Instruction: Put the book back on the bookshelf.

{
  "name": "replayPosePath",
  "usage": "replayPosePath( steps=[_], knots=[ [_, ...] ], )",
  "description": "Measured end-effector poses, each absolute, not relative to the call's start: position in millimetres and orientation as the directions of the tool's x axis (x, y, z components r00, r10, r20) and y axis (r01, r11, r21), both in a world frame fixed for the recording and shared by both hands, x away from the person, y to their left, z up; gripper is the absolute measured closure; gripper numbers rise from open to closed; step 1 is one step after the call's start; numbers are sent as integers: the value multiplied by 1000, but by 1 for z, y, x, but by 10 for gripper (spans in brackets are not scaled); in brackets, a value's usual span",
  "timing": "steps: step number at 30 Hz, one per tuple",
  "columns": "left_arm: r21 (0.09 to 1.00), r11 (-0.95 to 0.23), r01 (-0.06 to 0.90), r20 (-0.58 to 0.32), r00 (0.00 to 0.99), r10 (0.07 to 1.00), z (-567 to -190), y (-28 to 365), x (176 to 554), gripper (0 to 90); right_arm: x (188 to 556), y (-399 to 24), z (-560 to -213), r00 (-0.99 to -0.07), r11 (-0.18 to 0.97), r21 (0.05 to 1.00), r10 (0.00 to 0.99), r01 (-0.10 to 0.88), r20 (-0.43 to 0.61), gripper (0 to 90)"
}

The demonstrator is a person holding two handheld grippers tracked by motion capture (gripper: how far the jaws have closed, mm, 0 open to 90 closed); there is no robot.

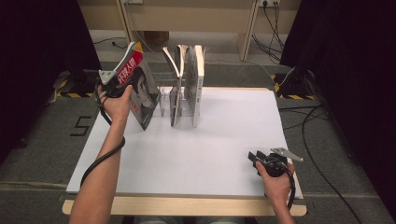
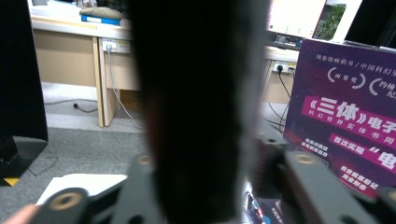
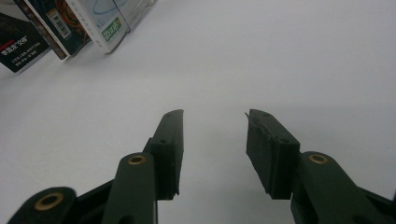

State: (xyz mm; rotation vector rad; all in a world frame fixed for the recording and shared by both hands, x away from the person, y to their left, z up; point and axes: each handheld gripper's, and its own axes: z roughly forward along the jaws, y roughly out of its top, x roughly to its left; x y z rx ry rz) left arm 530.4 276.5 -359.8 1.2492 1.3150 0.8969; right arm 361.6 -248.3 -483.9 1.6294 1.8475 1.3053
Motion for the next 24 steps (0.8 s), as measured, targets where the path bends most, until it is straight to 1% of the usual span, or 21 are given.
replayPosePath(
  steps=[4,8,14,18,24],
  knots=[
    [967,170,190,-194,116,974,-360,279,528,484,362,-248,-484,-277,-84,808,914,584,295,571],
    [968,149,204,-176,121,977,-359,277,525,405,362,-248,-484,-277,-83,809,915,582,293,570],
    [966,144,216,-171,114,979,-358,278,524,376,361,-248,-483,-273,-88,810,915,580,295,571],
    [969,129,212,-158,126,979,-357,277,522,375,362,-248,-484,-276,-81,814,917,576,287,571],
    [966,127,226,-159,130,979,-361,279,519,371,363,-248,-484,-269,-95,808,915,582,301,571]
  ],
)
